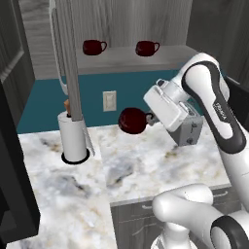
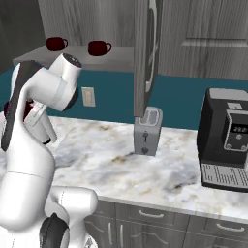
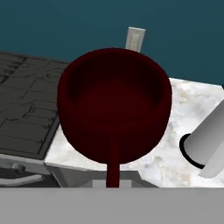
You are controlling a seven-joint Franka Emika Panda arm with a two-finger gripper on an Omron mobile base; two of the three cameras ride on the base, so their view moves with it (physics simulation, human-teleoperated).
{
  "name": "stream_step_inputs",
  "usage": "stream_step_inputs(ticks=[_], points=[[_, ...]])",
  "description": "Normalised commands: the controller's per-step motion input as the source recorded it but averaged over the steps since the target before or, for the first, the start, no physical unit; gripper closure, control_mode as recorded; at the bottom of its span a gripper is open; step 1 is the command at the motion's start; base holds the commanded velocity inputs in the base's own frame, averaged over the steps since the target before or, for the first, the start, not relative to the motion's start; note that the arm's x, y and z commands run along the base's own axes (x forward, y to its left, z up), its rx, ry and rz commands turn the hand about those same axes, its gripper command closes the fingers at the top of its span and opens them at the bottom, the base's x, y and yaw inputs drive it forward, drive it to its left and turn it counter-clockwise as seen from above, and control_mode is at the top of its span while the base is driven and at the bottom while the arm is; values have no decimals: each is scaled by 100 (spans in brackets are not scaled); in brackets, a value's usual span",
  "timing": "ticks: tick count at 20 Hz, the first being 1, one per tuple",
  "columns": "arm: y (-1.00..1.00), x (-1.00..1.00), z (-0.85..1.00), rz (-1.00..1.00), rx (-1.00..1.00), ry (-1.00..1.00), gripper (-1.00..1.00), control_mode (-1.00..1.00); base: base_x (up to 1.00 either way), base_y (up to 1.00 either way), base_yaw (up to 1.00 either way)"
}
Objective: Pick the mug on the counter and place it in the cabinet with the handle facing the right, like the mugs already inside.
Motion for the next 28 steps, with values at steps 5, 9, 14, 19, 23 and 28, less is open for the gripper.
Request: stream_step_inputs(ticks=[5, 9, 14, 19, 23, 28], points=[[0, 3, 86, 7, 14, 2, 100, -100, 0, 0, 0], [-2, 0, 53, 2, 11, -1, 100, -100, 0, 0, 0], [-2, 9, 14, -9, 20, -5, 100, -100, 0, 0, 0], [2, 6, 22, -11, 17, -8, 100, -100, 0, 0, 0], [4, 9, 34, -10, 8, -2, 100, -100, 0, 0, 0], [-3, 1, 37, 0, 5, 8, 100, -100, 0, 0, 0]])
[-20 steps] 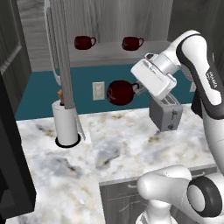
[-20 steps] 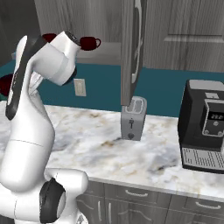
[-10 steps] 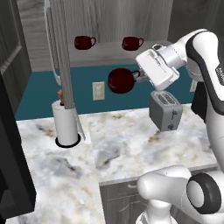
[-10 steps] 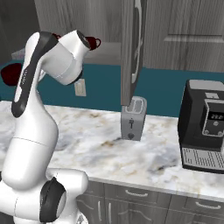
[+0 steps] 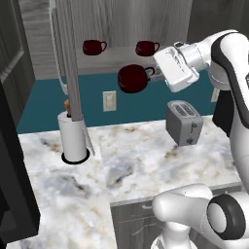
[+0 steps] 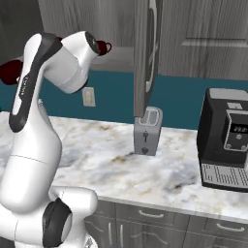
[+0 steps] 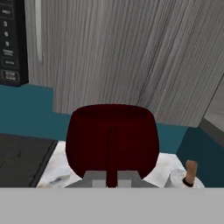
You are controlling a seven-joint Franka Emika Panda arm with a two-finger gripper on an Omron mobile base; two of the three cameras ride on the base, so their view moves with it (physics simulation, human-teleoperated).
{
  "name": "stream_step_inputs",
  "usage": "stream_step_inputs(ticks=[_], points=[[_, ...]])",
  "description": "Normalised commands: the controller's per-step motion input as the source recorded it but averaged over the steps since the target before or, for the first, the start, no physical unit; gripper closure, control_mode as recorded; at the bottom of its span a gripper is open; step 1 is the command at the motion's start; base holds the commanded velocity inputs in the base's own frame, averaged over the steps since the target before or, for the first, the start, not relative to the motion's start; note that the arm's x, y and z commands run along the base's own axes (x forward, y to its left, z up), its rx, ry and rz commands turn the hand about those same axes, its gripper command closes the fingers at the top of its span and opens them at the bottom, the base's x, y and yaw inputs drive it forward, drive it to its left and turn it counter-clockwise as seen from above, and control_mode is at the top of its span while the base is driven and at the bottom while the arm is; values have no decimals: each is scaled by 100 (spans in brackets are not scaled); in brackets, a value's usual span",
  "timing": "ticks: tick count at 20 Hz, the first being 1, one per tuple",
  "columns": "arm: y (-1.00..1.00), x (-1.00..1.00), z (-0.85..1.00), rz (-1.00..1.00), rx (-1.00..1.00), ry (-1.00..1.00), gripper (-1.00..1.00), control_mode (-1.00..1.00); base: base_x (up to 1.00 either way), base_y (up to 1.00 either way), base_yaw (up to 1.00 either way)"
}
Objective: Pick the mug on the counter and place it in the cabinet with the handle facing the right, like the mugs already inside.
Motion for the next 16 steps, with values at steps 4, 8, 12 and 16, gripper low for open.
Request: stream_step_inputs(ticks=[4, 8, 12, 16], points=[[-15, 18, 16, 0, 6, 21, 100, -100, 0, 0, 0], [-20, 37, 0, -1, 11, 14, 100, -100, 0, 0, 0], [-5, 26, 4, -6, 13, 0, 100, -100, 0, 0, 0], [0, 15, 11, -5, 14, -1, 100, -100, 0, 0, 0]])
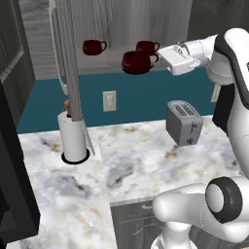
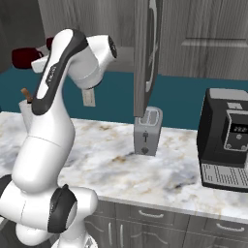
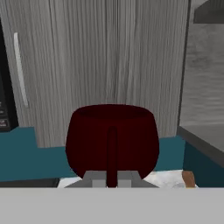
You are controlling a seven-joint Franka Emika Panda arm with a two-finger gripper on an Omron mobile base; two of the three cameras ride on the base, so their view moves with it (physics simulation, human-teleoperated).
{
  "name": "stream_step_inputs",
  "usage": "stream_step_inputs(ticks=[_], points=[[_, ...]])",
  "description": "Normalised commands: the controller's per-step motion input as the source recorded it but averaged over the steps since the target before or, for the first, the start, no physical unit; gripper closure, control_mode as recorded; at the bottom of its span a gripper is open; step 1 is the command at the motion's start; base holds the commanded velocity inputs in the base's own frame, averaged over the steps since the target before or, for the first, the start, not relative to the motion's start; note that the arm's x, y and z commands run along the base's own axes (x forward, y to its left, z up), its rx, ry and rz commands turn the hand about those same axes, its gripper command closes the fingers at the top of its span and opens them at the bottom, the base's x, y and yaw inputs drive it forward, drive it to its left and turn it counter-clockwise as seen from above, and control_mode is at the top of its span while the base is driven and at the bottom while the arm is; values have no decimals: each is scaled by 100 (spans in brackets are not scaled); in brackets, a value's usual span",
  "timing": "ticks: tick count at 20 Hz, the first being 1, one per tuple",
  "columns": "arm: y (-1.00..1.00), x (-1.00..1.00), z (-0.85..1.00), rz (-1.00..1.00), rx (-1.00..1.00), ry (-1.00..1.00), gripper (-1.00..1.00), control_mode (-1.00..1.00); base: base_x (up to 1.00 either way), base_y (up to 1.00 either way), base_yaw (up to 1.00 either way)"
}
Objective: Pick the mug on the counter and place it in the cabinet with the handle facing the right, like the mugs already inside.
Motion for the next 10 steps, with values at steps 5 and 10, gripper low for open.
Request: stream_step_inputs(ticks=[5, 10], points=[[0, 24, 0, -9, 3, 2, 100, -100, 0, 0, 0], [0, 28, 0, -8, -1, 9, 100, -100, 0, 0, 0]])
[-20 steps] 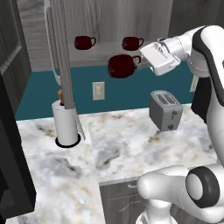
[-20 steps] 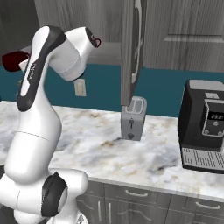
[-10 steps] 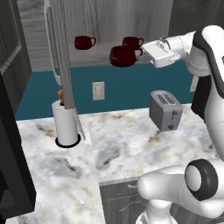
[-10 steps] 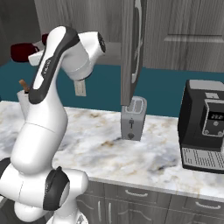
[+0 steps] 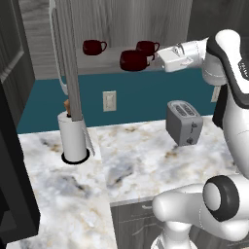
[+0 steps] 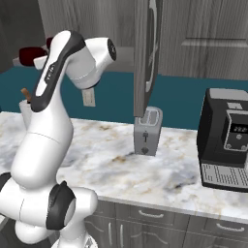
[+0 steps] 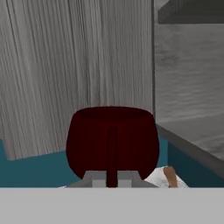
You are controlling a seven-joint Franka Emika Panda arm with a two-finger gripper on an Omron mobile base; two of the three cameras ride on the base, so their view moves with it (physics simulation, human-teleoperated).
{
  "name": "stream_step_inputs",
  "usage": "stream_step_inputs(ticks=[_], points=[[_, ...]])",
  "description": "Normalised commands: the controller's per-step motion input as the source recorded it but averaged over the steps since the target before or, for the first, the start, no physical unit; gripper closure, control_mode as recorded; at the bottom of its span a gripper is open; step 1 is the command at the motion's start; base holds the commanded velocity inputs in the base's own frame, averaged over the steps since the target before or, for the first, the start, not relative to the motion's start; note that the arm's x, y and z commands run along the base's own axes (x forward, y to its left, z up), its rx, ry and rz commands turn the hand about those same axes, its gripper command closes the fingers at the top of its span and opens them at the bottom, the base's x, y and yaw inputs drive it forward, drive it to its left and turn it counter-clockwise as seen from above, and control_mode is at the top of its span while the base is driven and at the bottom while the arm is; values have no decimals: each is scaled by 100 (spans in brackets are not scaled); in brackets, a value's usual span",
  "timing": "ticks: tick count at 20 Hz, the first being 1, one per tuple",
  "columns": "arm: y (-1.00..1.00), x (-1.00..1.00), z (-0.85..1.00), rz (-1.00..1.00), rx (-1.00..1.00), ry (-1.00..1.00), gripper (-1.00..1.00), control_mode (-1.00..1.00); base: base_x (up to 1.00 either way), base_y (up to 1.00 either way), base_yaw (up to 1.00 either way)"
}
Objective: Pick the mug on the counter and place it in the cabinet with the handle facing the right, like the mugs already inside.
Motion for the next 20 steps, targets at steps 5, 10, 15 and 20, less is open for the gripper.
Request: stream_step_inputs(ticks=[5, 10, 15, 20], points=[[0, 23, 0, -6, -3, 4, 100, -100, 0, 0, 0], [0, 17, -1, -1, -6, -4, 100, -100, 0, 0, 0], [0, 9, -9, 0, -8, -9, 100, -100, 0, 0, 0], [0, 15, -3, 0, -5, -1, 100, -100, 0, 0, 0]])
